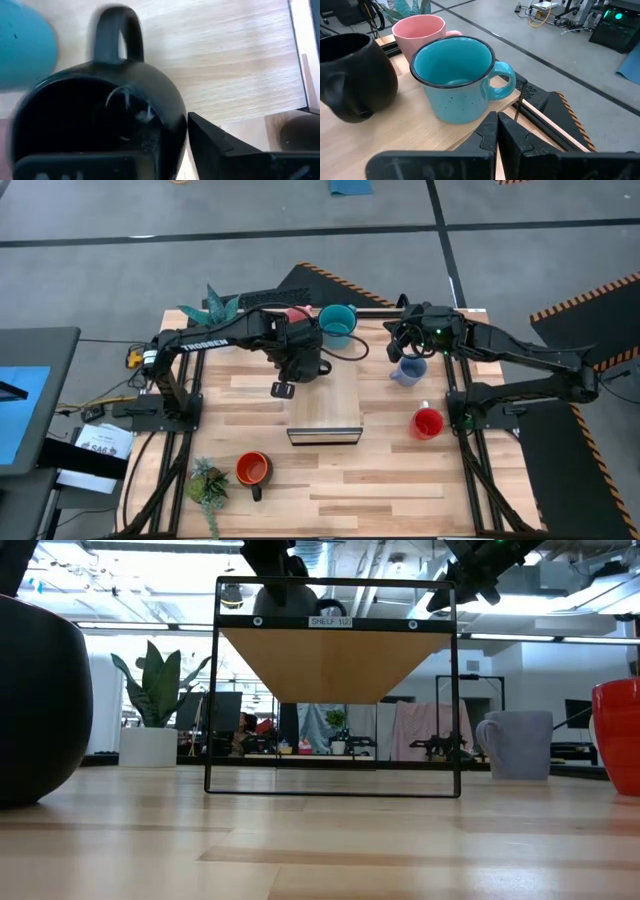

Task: Place coffee mugs
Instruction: Put the black mug on the shelf, then adjust the pink mug on the shelf

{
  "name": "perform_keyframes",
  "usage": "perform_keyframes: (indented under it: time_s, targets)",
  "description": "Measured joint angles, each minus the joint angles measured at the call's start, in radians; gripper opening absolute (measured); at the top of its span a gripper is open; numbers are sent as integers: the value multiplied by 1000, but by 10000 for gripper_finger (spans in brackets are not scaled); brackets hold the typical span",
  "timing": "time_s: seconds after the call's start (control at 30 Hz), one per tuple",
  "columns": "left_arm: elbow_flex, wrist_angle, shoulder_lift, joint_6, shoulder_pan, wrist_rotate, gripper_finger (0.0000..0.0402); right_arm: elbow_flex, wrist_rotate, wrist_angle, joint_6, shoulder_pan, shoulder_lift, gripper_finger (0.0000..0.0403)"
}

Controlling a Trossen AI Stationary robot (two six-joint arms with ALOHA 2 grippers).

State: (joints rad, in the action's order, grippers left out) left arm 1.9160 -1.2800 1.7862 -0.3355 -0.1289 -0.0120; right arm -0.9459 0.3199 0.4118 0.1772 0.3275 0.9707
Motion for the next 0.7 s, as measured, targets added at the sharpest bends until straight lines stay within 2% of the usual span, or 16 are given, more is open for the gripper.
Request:
perform_keyframes:
  time_s: [0.33,0.47,0.7]
  targets:
    - [0,35,-3,-29,0,54,140,0,0,0,10,0,0,33]
    - [0,34,-25,-40,1,107,146,0,0,0,10,0,0,33]
    - [0,42,-97,-40,0,122,146,0,0,-1,17,0,0,33]
